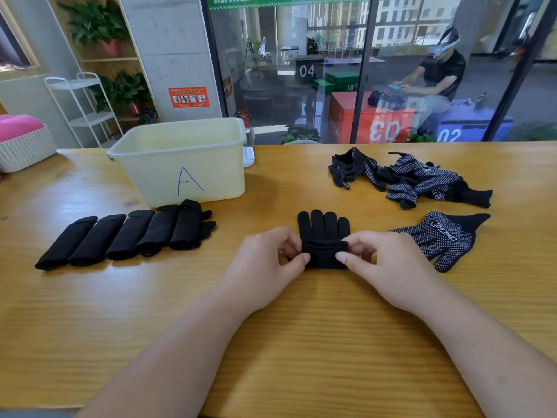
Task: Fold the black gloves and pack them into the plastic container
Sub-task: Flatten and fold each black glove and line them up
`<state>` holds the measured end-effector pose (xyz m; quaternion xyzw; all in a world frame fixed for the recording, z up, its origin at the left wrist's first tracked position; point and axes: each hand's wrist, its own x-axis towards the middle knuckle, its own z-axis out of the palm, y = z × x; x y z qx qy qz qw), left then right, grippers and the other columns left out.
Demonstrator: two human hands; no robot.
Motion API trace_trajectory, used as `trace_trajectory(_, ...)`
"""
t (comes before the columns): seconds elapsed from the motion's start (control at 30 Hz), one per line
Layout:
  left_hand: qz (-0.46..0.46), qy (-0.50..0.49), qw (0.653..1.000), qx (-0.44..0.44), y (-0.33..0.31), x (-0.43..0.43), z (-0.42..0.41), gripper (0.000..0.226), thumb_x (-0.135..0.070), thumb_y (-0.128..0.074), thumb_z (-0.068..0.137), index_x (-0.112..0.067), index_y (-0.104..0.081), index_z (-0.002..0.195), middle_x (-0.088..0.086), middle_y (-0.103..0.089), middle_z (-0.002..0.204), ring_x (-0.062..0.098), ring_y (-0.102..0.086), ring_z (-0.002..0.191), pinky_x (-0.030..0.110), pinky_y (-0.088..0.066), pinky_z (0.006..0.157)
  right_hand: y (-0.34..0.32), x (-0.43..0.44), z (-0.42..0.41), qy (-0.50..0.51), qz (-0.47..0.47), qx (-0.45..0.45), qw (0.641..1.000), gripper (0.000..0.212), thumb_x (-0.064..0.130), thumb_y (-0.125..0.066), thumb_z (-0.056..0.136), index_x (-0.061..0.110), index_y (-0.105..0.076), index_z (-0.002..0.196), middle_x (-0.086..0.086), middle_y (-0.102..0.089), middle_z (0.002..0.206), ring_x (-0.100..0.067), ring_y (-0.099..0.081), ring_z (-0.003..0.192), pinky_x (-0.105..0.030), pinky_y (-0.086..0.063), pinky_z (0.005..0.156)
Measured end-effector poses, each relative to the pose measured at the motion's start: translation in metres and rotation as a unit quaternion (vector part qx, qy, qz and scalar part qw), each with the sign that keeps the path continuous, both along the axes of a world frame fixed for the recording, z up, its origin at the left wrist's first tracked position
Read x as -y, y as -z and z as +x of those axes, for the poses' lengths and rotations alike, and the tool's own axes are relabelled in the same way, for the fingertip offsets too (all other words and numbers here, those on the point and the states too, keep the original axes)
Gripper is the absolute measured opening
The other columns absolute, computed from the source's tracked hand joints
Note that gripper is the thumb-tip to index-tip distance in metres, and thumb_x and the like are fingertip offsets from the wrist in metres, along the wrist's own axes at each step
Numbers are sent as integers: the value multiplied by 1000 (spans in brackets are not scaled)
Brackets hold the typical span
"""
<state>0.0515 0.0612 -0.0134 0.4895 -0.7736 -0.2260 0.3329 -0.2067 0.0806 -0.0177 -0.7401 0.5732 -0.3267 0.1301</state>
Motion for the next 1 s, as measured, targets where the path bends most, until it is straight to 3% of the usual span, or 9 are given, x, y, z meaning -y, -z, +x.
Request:
trace_trajectory(0.13, 25, -17, 999, -18, -1, -1, -3, 27, -37, -82, 91, -39, -57, 101, -21, -75, 84, -1, -67, 84, 20, -48, 76, 2, 2, 9, 30, 20, 34, 999, 29, 43, -80, 90, 42, -69, 117, 30, -73, 82, -1, -65, 75, -25, -49, 72)
trace_trajectory(0.27, -2, -37, 999, 12, 1, -1, -4, 34, -35, -82, 88, -44, -53, 103, -15, -67, 85, 2, -56, 92, 28, -45, 80, 4, 2, 14, 57, 7, 3, 998, 35, 46, -81, 86, 45, -63, 116, 22, -69, 85, -3, -61, 76, -37, -55, 75)
trace_trajectory(0.4, -74, -14, 995, 63, 4, 2, -6, 23, -30, -80, 89, -41, -68, 105, -20, -55, 101, 7, -48, 105, 32, -47, 97, 2, -1, 14, 45, -67, -72, 994, 24, 44, -82, 86, 45, -72, 107, 25, -58, 103, 1, -52, 91, -32, -50, 73)
trace_trajectory(0.53, -123, 8, 985, 119, 8, 5, -7, 14, -29, -74, 95, -35, -79, 106, -22, -57, 106, 9, -47, 105, 36, -49, 95, 1, -4, 17, 5, -108, -175, 979, 13, 39, -73, 95, 37, -81, 105, 29, -65, 108, -5, -52, 100, -31, -52, 73)
trace_trajectory(0.73, -122, 20, 974, 188, 7, 4, -2, 31, -43, -64, 101, -34, -75, 129, -26, -61, 133, 5, -50, 119, 34, -48, 104, -7, -5, 9, -31, -41, -223, 973, 43, 62, -47, 102, 41, -70, 132, 33, -59, 129, 1, -48, 118, -30, -51, 91)
trace_trajectory(0.87, -107, 30, 974, 196, 5, 3, 0, 39, -50, -66, 98, -37, -70, 135, -28, -59, 143, 4, -47, 126, 35, -46, 109, -9, -4, -1, -61, -10, -219, 974, 53, 68, -58, 95, 45, -60, 143, 38, -50, 138, 5, -42, 125, -23, -45, 97)
trace_trajectory(1.0, -108, 15, 974, 198, 3, 5, -2, 32, -43, -64, 102, -38, -68, 133, -25, -64, 138, 6, -45, 132, 38, -43, 109, -6, -3, -1, -61, -13, -188, 980, 49, 61, -64, 95, 44, -60, 141, 37, -52, 135, 6, -43, 124, -29, -49, 99)
